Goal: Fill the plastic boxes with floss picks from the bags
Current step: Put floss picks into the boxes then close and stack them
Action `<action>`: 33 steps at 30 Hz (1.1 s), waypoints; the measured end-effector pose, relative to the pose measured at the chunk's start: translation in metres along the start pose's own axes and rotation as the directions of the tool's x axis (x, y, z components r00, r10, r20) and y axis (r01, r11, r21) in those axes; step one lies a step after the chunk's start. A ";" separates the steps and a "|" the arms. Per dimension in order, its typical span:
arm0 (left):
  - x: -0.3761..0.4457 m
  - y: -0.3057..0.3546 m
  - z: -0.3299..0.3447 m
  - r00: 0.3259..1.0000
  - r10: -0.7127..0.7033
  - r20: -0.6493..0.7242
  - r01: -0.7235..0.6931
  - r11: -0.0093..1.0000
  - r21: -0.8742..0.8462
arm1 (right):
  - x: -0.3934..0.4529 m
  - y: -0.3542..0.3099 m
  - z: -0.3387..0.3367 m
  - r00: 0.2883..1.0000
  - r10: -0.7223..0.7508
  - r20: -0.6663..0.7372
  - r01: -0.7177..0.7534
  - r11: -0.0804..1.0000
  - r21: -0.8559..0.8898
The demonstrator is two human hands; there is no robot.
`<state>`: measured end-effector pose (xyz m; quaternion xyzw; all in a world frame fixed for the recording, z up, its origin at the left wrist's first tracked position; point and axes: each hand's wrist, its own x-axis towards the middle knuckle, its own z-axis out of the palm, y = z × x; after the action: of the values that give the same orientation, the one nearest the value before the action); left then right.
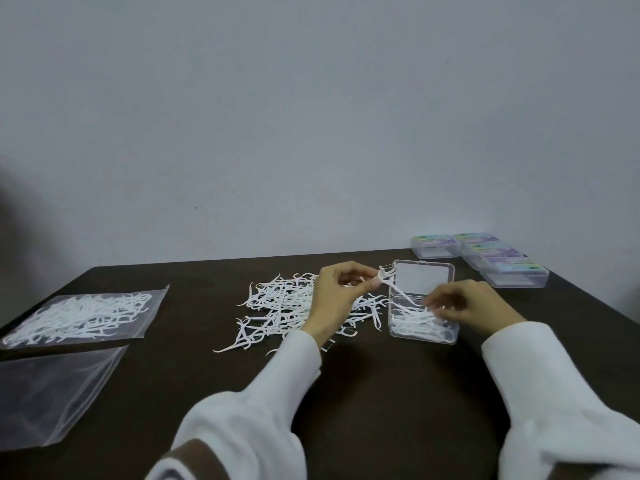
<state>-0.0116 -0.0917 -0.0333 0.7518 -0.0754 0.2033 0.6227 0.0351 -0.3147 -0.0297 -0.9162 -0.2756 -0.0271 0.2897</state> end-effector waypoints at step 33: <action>-0.002 -0.015 0.054 0.988 0.026 0.155 -0.074 0.946 0.315 | -0.006 0.002 -0.008 0.961 0.273 0.040 -0.276 0.950 0.148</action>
<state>0.0040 -0.1408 -0.0556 0.8538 -0.1067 0.1720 0.4797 0.0318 -0.3230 -0.0256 -0.9211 -0.1498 0.0433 0.3568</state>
